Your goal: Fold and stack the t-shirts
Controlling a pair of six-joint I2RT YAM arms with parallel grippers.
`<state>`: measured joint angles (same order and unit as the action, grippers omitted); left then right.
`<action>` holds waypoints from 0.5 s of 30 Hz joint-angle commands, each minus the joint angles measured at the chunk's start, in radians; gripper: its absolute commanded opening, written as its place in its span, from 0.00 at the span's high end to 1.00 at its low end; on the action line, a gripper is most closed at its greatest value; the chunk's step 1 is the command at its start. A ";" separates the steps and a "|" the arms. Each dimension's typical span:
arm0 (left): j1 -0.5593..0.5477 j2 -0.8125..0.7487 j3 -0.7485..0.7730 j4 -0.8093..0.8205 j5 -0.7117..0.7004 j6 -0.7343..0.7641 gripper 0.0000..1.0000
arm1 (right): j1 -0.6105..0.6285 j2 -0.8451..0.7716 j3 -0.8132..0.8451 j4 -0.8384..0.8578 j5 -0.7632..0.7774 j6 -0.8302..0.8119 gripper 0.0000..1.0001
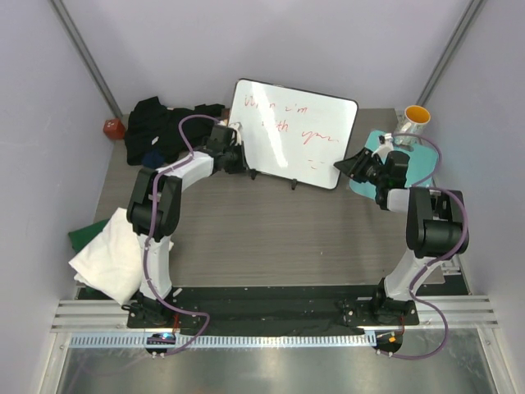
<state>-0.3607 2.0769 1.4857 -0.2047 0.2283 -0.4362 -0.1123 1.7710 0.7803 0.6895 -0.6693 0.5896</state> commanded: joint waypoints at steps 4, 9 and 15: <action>-0.003 0.012 0.038 -0.010 0.020 0.013 0.99 | 0.000 -0.162 -0.029 -0.077 0.092 -0.122 0.46; -0.003 0.009 0.028 -0.012 0.016 0.017 0.99 | 0.002 -0.076 0.049 -0.078 0.071 -0.091 0.45; -0.003 0.008 0.022 -0.013 0.013 0.024 0.99 | 0.000 -0.103 0.044 -0.067 0.131 -0.094 0.45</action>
<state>-0.3607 2.0884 1.4864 -0.2188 0.2291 -0.4332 -0.1123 1.7065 0.8059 0.5957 -0.5827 0.5068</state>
